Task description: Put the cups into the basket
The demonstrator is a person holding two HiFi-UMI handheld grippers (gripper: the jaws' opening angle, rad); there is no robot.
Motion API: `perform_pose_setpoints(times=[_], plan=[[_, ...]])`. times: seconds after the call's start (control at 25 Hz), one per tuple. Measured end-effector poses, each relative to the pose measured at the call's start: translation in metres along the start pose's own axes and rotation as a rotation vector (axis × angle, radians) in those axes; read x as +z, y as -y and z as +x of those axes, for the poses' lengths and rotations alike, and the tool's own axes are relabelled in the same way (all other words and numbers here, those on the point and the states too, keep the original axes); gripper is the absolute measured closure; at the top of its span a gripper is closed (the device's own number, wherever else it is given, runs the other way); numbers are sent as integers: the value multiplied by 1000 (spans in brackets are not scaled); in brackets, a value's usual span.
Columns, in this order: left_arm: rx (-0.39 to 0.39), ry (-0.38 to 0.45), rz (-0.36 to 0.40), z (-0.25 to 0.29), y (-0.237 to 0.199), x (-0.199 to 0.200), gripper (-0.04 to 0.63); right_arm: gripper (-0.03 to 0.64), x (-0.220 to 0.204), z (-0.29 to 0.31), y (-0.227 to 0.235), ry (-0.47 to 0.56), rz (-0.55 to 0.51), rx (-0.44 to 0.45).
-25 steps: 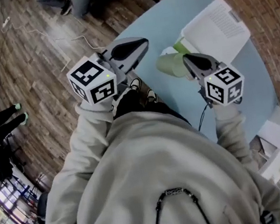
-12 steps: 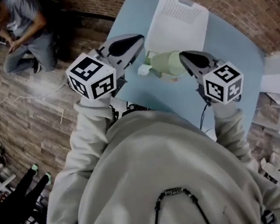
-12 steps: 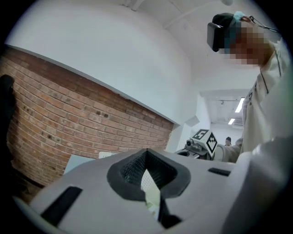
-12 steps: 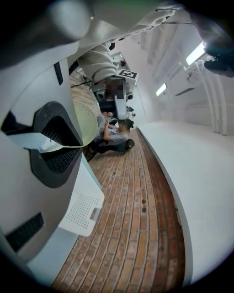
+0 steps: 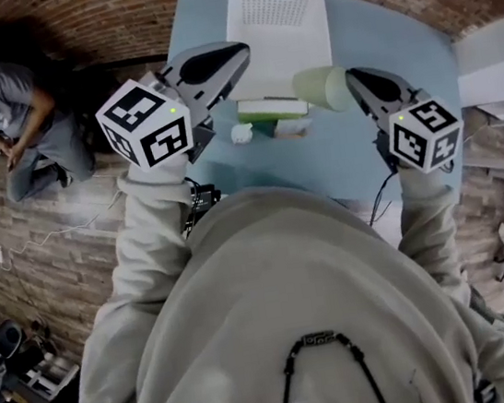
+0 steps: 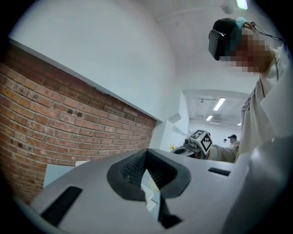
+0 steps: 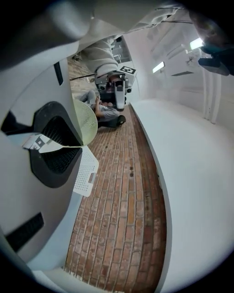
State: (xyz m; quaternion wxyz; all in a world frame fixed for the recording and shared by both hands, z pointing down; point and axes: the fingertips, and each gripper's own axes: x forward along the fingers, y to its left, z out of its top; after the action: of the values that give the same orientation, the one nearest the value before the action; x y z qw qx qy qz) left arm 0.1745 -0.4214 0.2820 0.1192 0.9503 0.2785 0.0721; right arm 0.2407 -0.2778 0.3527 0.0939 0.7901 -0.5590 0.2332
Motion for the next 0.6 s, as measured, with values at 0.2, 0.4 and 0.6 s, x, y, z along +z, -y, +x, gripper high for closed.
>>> perform_pose_setpoints(times=[0.2, 0.4, 0.6], plan=[[-15, 6, -32, -6, -2, -4, 598, 593, 5, 5, 2, -15, -12, -20], [-23, 26, -58, -7, -8, -11, 598, 592, 11, 17, 4, -48, -39, -20], [4, 40, -92, -11, -22, -25, 598, 592, 14, 42, 13, -93, -63, 10]])
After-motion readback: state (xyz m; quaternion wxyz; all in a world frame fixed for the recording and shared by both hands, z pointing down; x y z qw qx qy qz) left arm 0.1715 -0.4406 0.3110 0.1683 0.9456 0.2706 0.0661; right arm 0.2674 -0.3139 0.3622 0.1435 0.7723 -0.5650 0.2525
